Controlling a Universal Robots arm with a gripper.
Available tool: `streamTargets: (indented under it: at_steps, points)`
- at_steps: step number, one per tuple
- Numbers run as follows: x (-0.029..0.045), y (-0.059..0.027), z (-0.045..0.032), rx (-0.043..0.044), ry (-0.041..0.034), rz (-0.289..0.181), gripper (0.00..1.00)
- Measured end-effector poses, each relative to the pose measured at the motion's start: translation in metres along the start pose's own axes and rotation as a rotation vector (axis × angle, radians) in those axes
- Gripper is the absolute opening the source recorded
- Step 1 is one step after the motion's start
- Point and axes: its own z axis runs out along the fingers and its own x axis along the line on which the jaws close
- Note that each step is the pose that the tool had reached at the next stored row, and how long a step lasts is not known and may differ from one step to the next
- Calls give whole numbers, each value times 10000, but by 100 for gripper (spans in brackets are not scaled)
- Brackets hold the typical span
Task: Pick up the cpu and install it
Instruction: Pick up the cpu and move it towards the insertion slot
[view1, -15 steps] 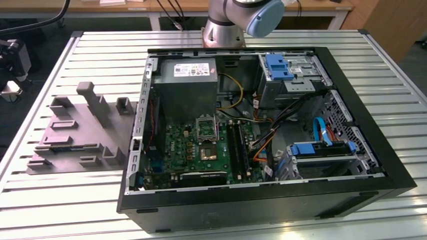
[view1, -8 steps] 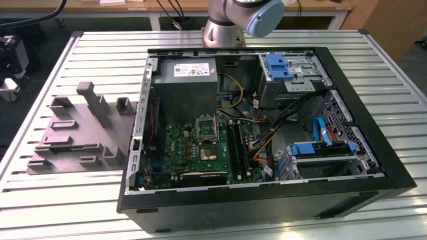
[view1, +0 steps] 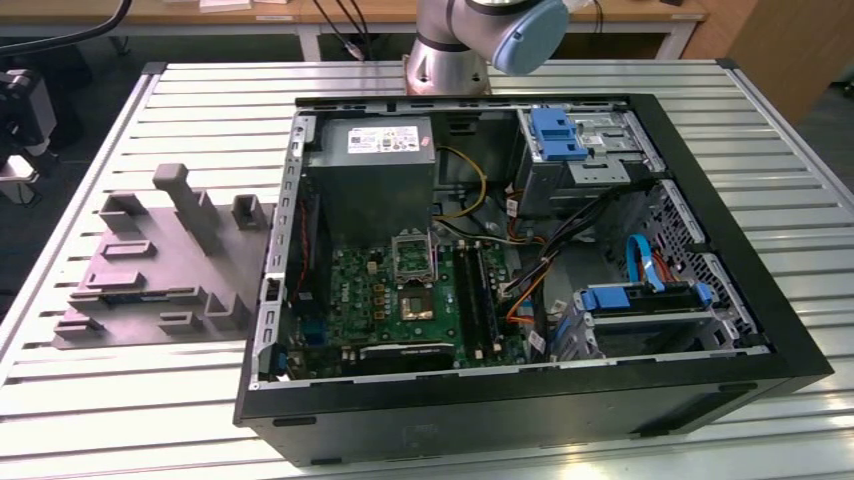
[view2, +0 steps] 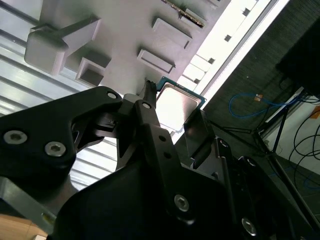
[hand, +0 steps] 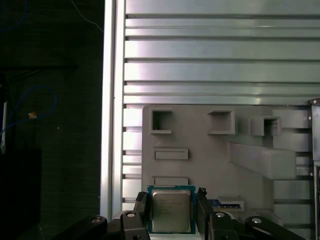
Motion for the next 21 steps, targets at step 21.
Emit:
streamTargets:
  at_steps: [21]
  points:
    - [0,3,-46,17,-1,0,47]
